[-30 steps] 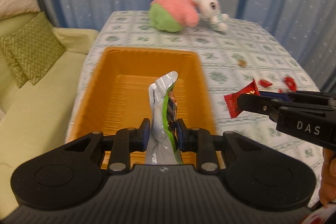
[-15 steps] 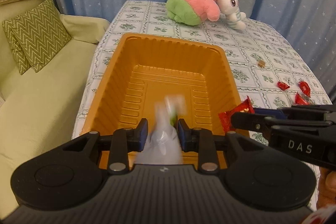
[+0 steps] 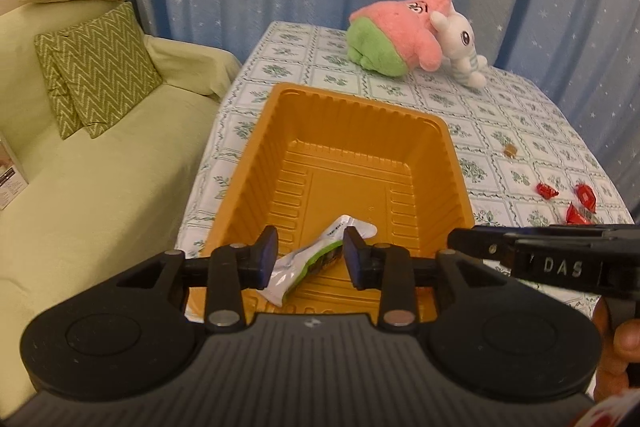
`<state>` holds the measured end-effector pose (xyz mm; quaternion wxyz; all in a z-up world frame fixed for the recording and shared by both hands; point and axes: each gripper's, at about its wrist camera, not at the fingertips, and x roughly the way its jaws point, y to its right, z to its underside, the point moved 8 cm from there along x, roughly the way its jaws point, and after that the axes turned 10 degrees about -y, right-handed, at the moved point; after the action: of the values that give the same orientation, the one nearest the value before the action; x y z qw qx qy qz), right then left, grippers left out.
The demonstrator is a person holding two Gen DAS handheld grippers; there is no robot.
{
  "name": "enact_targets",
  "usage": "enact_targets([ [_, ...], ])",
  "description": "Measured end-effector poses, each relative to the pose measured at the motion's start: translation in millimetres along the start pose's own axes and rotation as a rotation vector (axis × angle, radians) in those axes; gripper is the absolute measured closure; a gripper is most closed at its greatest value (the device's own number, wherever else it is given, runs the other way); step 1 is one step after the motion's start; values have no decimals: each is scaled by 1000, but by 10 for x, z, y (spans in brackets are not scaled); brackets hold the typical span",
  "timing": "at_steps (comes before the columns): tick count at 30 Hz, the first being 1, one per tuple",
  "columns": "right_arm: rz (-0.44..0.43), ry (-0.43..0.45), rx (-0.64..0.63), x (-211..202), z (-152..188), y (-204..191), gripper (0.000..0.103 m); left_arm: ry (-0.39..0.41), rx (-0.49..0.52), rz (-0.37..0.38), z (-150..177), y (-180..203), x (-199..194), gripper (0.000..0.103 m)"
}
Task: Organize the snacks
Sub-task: 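Carry both candies over the orange tray and open both tools to drop them, then move both open tools back toward the remaining candies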
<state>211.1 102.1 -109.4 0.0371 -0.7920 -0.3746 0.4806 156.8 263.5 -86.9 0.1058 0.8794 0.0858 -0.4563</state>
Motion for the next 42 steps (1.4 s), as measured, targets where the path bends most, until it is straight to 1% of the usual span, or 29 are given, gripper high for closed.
enact_targets([
  [2, 17, 24, 10, -78, -8, 33, 59, 3, -11, -1, 23, -2, -57, 67],
  [3, 24, 37, 15, -128, -6, 52, 57, 5, -15, -3, 38, 0, -91, 66],
  [5, 38, 54, 19, -233, 17, 95, 57, 12, -20, -4, 68, 23, -160, 58],
  [9, 90, 97, 27, -497, 119, 232, 57, 25, -17, 5, 134, 138, -308, 55],
  [12, 136, 120, 42, -712, 236, 371, 56, 35, -12, 12, 193, 266, -405, 49],
  [14, 165, 135, 66, -867, 336, 491, 56, 43, -1, 18, 235, 364, -464, 43],
  [18, 227, 163, 101, -1170, 584, 733, 56, 49, 18, 38, 319, 592, -550, 41],
  [20, 262, 174, 113, -1314, 703, 851, 56, 56, 29, 55, 369, 731, -596, 32],
  [21, 276, 180, 120, -1383, 763, 910, 56, 60, 38, 62, 392, 806, -617, 31],
  [24, 322, 200, 147, -1588, 922, 1098, 56, 56, 59, 92, 476, 1044, -656, 30],
  [27, 360, 214, 184, -1775, 1075, 1297, 56, 46, 76, 123, 562, 1284, -666, 27],
  [31, 406, 228, 214, -1966, 1238, 1504, 56, 28, 116, 161, 668, 1606, -646, 26],
  [35, 433, 232, 251, -2094, 1356, 1683, 56, 10, 164, 193, 750, 1904, -610, 26],
  [42, 478, 261, 295, -2377, 1528, 1914, 56, -6, 229, 220, 796, 2307, -574, 26],
])
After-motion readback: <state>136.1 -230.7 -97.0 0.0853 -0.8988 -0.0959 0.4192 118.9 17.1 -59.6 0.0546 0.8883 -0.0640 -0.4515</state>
